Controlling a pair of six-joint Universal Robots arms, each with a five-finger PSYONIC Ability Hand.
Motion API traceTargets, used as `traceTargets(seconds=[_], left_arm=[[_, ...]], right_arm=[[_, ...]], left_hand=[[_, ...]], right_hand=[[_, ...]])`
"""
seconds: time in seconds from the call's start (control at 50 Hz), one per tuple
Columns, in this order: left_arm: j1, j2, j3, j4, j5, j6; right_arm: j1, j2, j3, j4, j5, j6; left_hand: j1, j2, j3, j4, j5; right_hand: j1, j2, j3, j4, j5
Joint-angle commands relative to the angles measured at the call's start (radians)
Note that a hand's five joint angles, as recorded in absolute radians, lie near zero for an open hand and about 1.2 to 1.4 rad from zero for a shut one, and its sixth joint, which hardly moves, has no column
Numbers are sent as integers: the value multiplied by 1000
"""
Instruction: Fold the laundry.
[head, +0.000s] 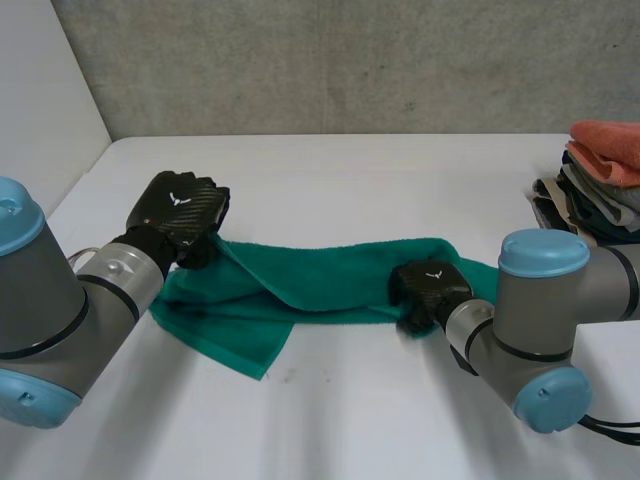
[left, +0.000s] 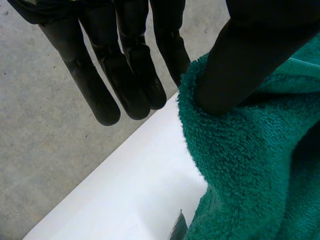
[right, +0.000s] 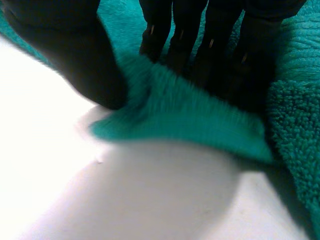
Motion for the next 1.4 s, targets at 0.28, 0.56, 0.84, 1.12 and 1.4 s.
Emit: traceTargets(seconds=[0.28,0.56,0.84,1.12,1.4], left_arm=[[70,216,-12,-52,4,9],[25,60,-25,-104,67,15],[17,-210,457,61,23,12],[-6,-34,461,393,-134,12],[-32,-63,64,278,-142,12]], right_arm=[[-189,-539,-141,464,26,-534],[-241,-466,-171,807,-58,-605],[-229,-191,-445,323,-14,-415],[-193,-350,-412,-298,139,-355],[-192,-324,-30,-140,30,-353]], left_hand=[[231,196,200,194,263],[231,196,200,194,263],[231,196,200,194,263],[231,196,200,194,263],[231,196,200,194,263]], right_hand=[[422,323,332,335,348],[422,323,332,335,348],[422,323,332,335,348],[422,323,332,335,348],[422,323,332,335,348]])
